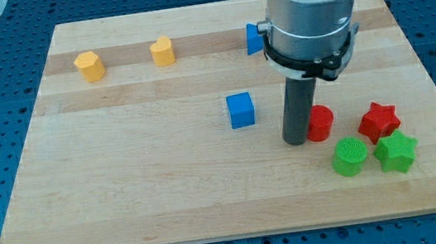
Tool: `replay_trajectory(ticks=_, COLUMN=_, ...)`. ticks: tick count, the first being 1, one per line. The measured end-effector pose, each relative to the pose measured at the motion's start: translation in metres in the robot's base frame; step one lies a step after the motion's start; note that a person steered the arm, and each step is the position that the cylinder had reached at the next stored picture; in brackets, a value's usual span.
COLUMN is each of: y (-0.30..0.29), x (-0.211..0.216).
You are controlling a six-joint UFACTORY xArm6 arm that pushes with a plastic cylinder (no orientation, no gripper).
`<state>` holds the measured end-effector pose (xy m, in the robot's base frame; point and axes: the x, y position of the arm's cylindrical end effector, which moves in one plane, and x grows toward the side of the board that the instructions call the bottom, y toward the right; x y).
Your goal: Push the red circle into the green circle
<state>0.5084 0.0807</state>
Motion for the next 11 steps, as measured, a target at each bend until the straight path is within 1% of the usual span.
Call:
replay_trajectory(ticks=1, y=-0.036, x=-0.010)
replay_trajectory(ticks=2, y=-0.035, x=-0.046)
replay_trajectory(ticks=3, y=-0.003, x=-0.051)
replay_trajectory(ticks=5, y=0.076, x=-0.028)
replay_trajectory(ticks=6, y=0.080, x=-0.028)
replay_trajectory(ticks=7, y=0.080, x=-0.028)
replay_trajectory(ticks=8, y=0.079, x=-0.043)
replay_trajectory(ticks=9, y=0.057, x=-0.055)
replay_trajectory(ticks=10, y=0.021, x=-0.055)
replay_trajectory(ticks=11, y=0.020, x=-0.057)
